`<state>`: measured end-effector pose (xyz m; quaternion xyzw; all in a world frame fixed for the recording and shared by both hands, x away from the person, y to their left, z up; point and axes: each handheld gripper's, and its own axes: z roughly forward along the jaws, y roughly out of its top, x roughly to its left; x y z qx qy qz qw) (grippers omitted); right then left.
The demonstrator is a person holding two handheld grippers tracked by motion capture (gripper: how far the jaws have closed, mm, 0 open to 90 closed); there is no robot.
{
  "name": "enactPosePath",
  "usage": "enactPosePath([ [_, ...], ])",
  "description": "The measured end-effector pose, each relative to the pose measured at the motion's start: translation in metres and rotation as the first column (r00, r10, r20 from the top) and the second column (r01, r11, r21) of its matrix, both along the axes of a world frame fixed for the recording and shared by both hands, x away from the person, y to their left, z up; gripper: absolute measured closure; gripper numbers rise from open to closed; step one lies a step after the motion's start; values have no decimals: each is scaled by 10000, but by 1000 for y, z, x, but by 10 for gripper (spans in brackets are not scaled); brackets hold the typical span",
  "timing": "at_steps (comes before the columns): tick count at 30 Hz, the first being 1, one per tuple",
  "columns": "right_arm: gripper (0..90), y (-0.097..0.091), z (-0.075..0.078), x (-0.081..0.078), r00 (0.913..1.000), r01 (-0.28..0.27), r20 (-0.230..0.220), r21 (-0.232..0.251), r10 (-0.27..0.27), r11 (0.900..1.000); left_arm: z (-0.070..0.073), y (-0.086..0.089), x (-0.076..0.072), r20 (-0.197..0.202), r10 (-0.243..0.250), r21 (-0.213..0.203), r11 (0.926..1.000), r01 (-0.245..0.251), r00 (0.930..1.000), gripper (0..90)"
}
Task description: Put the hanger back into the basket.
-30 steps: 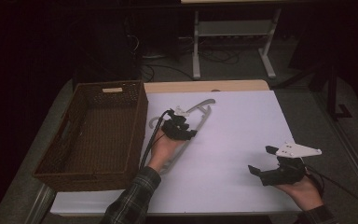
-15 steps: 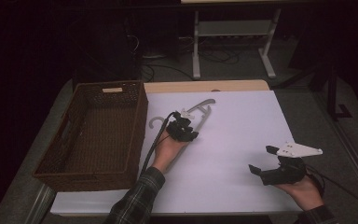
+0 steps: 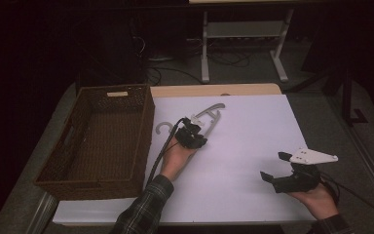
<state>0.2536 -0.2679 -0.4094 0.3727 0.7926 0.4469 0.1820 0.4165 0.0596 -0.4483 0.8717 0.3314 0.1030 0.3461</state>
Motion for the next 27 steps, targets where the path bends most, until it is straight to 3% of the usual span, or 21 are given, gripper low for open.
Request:
enactPosePath([
  [10, 49, 0, 0, 0, 10000, 15, 18, -10, -15, 10000, 0, 0, 4, -443, 171, -479, 9987, -192, 9989, 792],
  [22, 50, -1, 1, 0, 10000, 10, 51, -5, -10, 10000, 1, -29, -5, -521, -1053, -566, 9931, 1023, 9931, 809],
  [27, 50, 0, 0, -1, 10000, 20, 28, -19, -20, 10000, 3, -45, -13, -543, -1709, -679, 9836, 1671, 9838, 809],
])
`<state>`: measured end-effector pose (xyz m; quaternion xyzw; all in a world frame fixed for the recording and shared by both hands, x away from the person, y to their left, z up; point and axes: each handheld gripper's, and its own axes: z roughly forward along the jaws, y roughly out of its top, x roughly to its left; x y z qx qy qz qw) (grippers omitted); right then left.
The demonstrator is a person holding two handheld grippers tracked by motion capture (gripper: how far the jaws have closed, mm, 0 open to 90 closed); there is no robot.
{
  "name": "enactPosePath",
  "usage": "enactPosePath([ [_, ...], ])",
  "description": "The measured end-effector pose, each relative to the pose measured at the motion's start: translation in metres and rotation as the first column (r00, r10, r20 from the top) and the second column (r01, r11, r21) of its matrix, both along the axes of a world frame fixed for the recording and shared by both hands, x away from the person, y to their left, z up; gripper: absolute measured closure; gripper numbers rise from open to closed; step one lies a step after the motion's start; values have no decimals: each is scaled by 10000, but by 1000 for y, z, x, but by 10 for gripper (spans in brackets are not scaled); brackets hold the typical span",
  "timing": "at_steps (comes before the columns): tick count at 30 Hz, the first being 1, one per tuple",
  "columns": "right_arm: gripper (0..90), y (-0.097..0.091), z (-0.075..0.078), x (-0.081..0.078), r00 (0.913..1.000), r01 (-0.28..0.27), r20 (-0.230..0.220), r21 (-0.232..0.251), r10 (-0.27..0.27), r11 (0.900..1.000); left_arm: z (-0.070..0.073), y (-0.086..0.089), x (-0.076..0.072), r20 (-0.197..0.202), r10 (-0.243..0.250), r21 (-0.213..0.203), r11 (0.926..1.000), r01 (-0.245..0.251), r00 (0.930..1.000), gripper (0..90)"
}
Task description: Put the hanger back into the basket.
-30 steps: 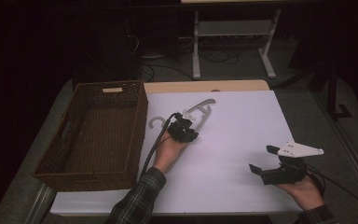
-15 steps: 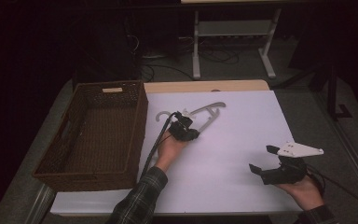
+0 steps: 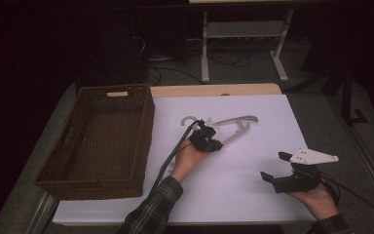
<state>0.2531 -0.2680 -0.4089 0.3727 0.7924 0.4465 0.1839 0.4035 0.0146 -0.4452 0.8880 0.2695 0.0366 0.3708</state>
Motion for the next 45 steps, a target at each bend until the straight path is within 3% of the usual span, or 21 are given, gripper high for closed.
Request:
enactPosePath([
  [9, 50, 1, 0, 0, 10000, 0, -19, -47, 0, 10000, 1, -26, -19, -67, -938, -109, 9955, 937, 9956, 808],
  [15, 50, 0, 0, 0, 10000, 9, -14, -65, -10, 10000, -1, -47, -35, -76, -1690, 67, 9856, 1691, 9856, 808],
  [22, 50, 0, 0, -1, 10000, 6, -27, -72, -6, 10000, -2, -47, -37, -84, -1721, 88, 9850, 1722, 9850, 797],
  [25, 50, 0, 0, 0, 10000, 12, -24, -64, -12, 10000, 0, -45, -37, -98, -1728, 9, 9850, 1728, 9849, 751],
  [27, 50, 0, 0, 0, 10000, 13, -32, -60, -13, 10000, 6, -39, -39, -29, -1650, -320, 9858, 1649, 9863, 704],
  [34, 50, 2, 0, -1, 10000, 16, -26, -93, -16, 10000, 24, -15, -41, -140, -1480, -851, 9856, 1463, 9889, 519],
  [39, 50, 2, 0, 0, 10000, 12, -32, -148, -13, 9999, 34, 6, -49, 79, -1199, -907, 9886, 1202, 9928, 372],
  [43, 52, 4, -1, 0, 10000, 9, -64, -164, -10, 9999, 36, 20, -52, 219, -883, -979, 9911, 900, 9959, 306],
  [45, 62, 4, -1, 0, 10000, -15, -87, -214, 13, 9998, 38, 35, -55, 331, -631, -1068, 9921, 663, 9975, 292],
])
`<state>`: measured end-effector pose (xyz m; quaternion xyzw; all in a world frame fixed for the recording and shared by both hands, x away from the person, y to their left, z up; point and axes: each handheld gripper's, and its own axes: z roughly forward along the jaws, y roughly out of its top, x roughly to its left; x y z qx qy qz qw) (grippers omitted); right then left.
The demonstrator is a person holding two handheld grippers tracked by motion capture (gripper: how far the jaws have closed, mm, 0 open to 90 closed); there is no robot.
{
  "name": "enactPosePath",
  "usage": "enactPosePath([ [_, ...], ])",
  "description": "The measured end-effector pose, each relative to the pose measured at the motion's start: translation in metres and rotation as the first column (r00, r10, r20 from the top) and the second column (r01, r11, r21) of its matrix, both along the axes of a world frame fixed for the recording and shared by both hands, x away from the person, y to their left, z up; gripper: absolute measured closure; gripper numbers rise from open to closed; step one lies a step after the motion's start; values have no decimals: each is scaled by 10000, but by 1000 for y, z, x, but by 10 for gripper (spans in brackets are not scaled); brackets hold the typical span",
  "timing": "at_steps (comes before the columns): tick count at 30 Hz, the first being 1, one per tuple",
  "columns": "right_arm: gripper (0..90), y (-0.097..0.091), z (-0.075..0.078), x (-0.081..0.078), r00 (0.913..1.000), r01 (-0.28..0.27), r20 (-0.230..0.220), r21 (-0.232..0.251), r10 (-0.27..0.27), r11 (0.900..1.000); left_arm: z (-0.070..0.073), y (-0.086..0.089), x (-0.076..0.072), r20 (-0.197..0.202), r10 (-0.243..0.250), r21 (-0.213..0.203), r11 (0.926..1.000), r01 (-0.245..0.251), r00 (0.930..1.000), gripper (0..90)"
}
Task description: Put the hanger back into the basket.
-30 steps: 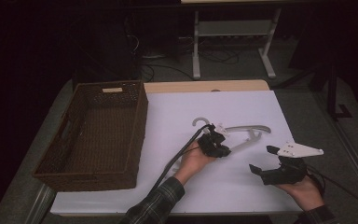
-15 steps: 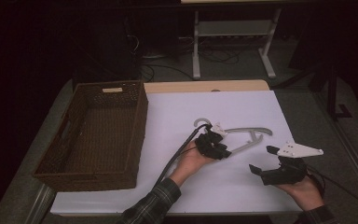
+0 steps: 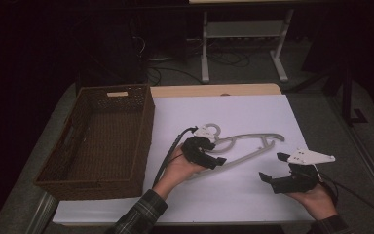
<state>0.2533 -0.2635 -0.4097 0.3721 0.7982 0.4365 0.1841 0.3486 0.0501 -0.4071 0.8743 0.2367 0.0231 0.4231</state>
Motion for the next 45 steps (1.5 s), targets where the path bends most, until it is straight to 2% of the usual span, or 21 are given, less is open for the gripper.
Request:
enactPosePath([
  [3, 86, 1, 0, 2, 10000, 40, -72, -41, -40, 10000, 0, 15, -4, 124, 324, 27, 9995, -325, 9994, 256],
  [5, 106, 3, 0, 3, 9998, 37, -184, -28, -37, 10000, 0, 24, -5, 113, 532, -95, 9985, -531, 9985, 239],
  [6, 106, 3, 0, 3, 9998, 37, -184, -28, -37, 10000, 0, 24, -5, 113, 532, -95, 9985, -531, 9985, 224],
  [8, 143, 7, 1, 5, 9996, -15, -265, -63, 14, 10000, -1, 35, -6, 223, 929, -62, 9957, -928, 9954, 179],
  [13, 239, 17, 2, 11, 9990, -67, -438, -151, 60, 9999, -4, 46, -8, 319, 1428, -214, 9896, -1422, 9892, 125],
  [19, 437, 28, 1, 22, 9972, -304, -683, -154, 293, 9994, -7, 49, -5, 448, 1860, -193, 9825, -1853, 9815, 53],
  [23, 627, 37, -2, 34, 9947, -491, -912, -261, 465, 9985, -10, 50, -3, 520, 1945, -79, 9809, -1943, 9795, 49],
  [24, 627, 37, -2, 34, 9947, -491, -912, -261, 465, 9985, -10, 50, -3, 520, 1945, -79, 9809, -1943, 9795, 49],
  [25, 723, 43, -7, 42, 9930, -544, -1075, -420, 496, 9976, -11, 51, -2, 445, 2017, -146, 9794, -2013, 9784, 49],
  [29, 883, 52, -16, 55, 9886, -732, -1368, -659, 636, 9951, -13, 51, 0, 383, 2009, -98, 9796, -2007, 9789, 49],
  [31, 894, 57, -21, 62, 9857, -835, -1516, -565, 742, 9949, -13, 52, 1, 382, 2012, -90, 9795, -2010, 9788, 49],
  [35, 895, 68, -29, 72, 9808, -1046, -1734, -781, 898, 9914, -12, 54, 2, 390, 2112, -181, 9774, -2106, 9767, 50],
  [45, 895, 76, -37, 75, 9763, -1233, -1913, -1091, 1008, 9864, -11, 58, 4, 408, 2281, -299, 9734, -2270, 9728, 61],
])
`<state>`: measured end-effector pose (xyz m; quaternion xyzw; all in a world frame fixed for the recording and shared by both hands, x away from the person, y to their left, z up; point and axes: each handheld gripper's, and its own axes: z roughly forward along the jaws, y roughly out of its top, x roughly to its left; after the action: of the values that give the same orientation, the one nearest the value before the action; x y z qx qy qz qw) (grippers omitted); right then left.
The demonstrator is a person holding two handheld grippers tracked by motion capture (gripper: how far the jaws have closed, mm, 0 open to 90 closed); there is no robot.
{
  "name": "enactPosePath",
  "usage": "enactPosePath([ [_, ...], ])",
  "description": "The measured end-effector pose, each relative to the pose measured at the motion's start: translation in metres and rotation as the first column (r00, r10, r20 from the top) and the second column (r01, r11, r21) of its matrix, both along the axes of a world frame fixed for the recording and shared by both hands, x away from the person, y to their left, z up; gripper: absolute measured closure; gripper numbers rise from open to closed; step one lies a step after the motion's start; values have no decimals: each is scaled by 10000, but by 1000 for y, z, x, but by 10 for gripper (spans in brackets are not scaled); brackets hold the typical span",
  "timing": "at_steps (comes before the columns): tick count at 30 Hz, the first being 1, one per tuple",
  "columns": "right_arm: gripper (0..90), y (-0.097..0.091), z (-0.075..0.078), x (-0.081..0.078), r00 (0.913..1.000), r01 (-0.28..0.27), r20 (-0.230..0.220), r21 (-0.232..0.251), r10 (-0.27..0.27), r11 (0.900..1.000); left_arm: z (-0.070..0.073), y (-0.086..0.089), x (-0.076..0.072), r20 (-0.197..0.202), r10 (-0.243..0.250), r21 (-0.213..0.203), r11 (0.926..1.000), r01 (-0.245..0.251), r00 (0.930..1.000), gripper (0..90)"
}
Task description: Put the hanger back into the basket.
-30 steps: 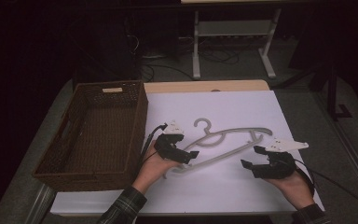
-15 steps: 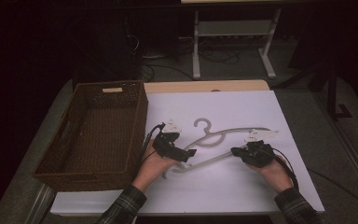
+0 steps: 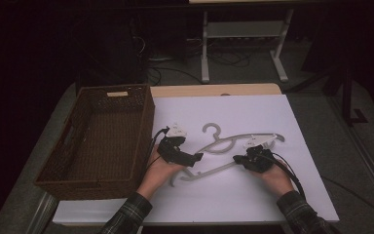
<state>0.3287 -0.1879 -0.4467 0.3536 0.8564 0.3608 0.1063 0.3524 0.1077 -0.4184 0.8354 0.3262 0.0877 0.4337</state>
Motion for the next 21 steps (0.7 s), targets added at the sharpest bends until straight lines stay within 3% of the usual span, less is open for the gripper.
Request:
enactPosePath([
  [10, 896, 2, -3, -1, 10000, -20, -3, -196, 20, 9998, -2, -3, 3, -10, -71, 93, 9999, 71, 10000, 106],
  [15, 897, 2, -4, -1, 10000, -33, 24, -204, 34, 9998, -4, -11, 14, -116, -268, 241, 9993, 271, 9996, 146],
  [21, 897, 2, -4, -2, 10000, -35, 55, -225, 36, 9997, -18, -19, 27, -448, -288, 581, 9978, 314, 9986, 239],
])
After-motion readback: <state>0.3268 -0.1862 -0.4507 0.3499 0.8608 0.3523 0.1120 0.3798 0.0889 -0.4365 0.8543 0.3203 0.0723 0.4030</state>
